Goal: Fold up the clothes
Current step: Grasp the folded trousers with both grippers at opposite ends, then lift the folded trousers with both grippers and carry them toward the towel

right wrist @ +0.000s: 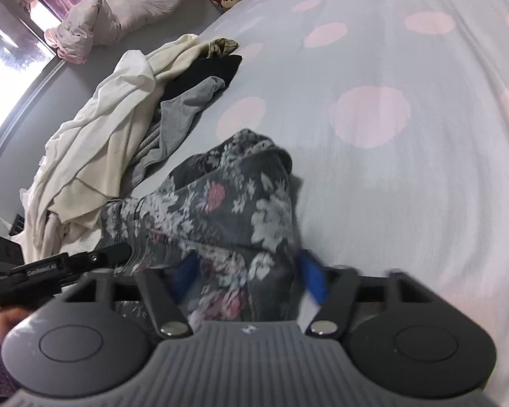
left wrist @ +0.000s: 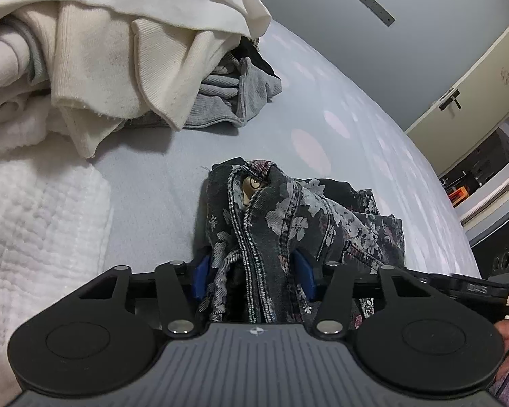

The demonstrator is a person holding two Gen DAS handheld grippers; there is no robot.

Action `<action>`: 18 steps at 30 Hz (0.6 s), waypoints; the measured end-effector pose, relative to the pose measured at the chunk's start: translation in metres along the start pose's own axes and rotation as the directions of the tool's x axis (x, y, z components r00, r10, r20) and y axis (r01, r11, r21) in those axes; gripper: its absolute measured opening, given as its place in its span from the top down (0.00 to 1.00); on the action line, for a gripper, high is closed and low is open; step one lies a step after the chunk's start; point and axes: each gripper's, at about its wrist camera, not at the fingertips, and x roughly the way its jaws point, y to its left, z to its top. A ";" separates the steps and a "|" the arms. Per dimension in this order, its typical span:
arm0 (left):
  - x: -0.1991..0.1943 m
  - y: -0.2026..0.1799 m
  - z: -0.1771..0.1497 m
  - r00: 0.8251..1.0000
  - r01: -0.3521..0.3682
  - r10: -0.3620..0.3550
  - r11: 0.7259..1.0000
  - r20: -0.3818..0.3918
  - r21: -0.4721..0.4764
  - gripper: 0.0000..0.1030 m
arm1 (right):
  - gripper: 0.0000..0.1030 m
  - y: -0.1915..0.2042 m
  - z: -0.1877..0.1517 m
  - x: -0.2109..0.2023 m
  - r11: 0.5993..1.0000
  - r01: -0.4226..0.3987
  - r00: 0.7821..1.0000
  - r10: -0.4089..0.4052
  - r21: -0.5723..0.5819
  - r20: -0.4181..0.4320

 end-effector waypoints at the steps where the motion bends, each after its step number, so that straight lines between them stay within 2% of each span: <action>1: -0.001 -0.002 0.000 1.000 -0.006 0.006 1.000 0.004 0.004 0.57 | 0.53 -0.001 0.001 0.000 1.000 -0.005 1.000 0.005 0.007 0.002; 4: -0.005 -0.009 -0.001 1.000 -0.023 0.022 1.000 0.015 0.018 0.61 | 0.62 -0.003 0.002 -0.001 1.000 -0.010 1.000 0.010 0.011 0.017; 6: -0.008 -0.013 -0.001 0.999 -0.034 0.033 0.999 0.022 0.027 0.64 | 0.76 0.000 0.000 -0.006 1.000 -0.013 0.999 0.013 -0.002 0.041; 8: -0.011 -0.017 -0.001 0.999 -0.046 0.044 0.998 0.030 0.035 0.69 | 0.82 0.004 -0.002 -0.012 1.000 -0.023 0.997 0.024 -0.010 0.070; 12: -0.016 -0.026 -0.002 0.997 -0.069 0.066 0.996 0.046 0.052 0.76 | 0.84 0.021 -0.007 -0.027 0.998 -0.007 0.992 0.015 -0.062 0.127; 18: -0.034 -0.053 0.004 0.992 -0.084 0.074 0.991 0.101 0.108 0.78 | 0.85 0.041 -0.012 -0.061 0.995 0.005 0.978 0.016 -0.098 0.207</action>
